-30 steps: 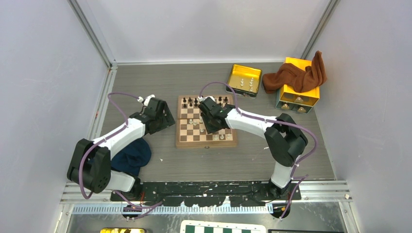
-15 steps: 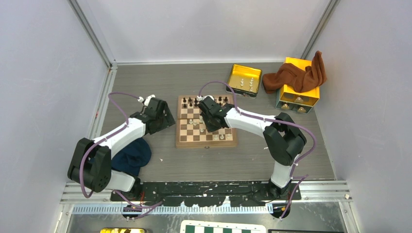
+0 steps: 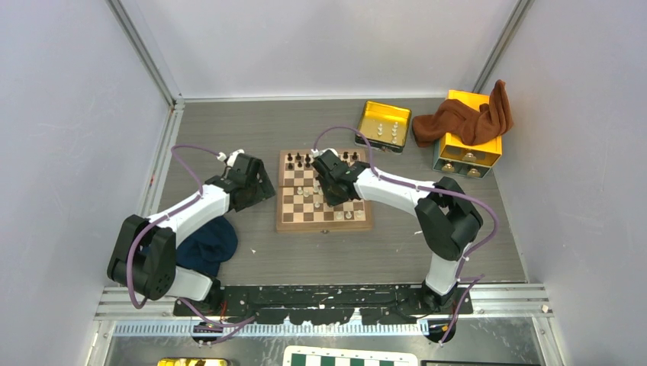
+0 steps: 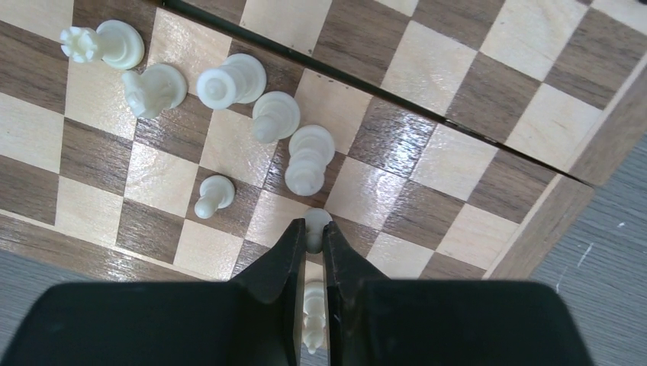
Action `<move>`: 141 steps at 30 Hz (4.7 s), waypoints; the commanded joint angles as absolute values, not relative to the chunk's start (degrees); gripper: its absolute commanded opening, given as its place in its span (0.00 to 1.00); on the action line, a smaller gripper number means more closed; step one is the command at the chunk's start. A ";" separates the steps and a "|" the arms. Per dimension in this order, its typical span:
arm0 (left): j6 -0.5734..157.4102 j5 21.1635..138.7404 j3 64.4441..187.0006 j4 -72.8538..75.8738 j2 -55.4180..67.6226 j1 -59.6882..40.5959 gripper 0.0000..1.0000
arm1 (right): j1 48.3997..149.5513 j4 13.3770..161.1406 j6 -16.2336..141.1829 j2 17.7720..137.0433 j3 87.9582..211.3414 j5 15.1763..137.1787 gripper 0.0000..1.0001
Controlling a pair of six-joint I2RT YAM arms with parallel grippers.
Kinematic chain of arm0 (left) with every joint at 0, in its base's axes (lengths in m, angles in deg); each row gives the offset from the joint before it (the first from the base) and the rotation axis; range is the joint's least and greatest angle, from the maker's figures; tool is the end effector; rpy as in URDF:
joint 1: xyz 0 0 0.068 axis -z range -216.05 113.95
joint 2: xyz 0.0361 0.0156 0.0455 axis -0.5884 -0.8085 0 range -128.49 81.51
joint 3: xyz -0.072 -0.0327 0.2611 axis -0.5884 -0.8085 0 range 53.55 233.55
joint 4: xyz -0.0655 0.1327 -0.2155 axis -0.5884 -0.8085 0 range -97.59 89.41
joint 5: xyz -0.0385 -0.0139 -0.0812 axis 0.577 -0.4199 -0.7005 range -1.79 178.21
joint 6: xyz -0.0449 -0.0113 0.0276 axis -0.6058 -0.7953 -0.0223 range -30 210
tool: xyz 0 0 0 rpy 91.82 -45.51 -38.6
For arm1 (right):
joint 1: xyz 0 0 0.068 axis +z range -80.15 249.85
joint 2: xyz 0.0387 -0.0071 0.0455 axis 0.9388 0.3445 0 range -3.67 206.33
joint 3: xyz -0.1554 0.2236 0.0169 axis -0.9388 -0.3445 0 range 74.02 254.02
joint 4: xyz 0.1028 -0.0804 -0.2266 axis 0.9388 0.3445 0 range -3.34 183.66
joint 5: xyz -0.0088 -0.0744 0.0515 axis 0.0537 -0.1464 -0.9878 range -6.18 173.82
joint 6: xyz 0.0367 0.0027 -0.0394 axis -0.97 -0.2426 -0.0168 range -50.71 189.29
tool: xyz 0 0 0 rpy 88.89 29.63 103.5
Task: Set up the chess pieces on the board
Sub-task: Pick up the chess piece from the chessboard, then place the chess piece on the chessboard, then pick up the chess piece from the chessboard.
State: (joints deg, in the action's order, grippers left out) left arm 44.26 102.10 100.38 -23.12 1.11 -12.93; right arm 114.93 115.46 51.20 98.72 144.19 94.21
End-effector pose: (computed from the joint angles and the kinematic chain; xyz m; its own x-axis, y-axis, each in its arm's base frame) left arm 0.2551 -0.0998 0.1982 -0.7175 -0.4496 -0.5320 -0.3666 0.8932 -0.2603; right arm 0.2650 0.2565 0.1961 -0.7842 -0.3541 -0.5095 -0.4117 0.9113 0.0005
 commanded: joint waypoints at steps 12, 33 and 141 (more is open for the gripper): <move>45.09 102.19 102.42 -21.50 1.01 -13.36 0.80 | 110.54 115.76 50.44 88.35 138.97 96.70 0.02; 44.82 101.66 102.24 -21.31 0.90 -13.29 0.80 | 107.70 116.90 49.83 85.03 133.72 97.28 0.03; 46.22 103.07 98.64 -21.90 7.94 -13.33 0.80 | 118.44 119.26 52.02 103.63 157.07 91.58 0.31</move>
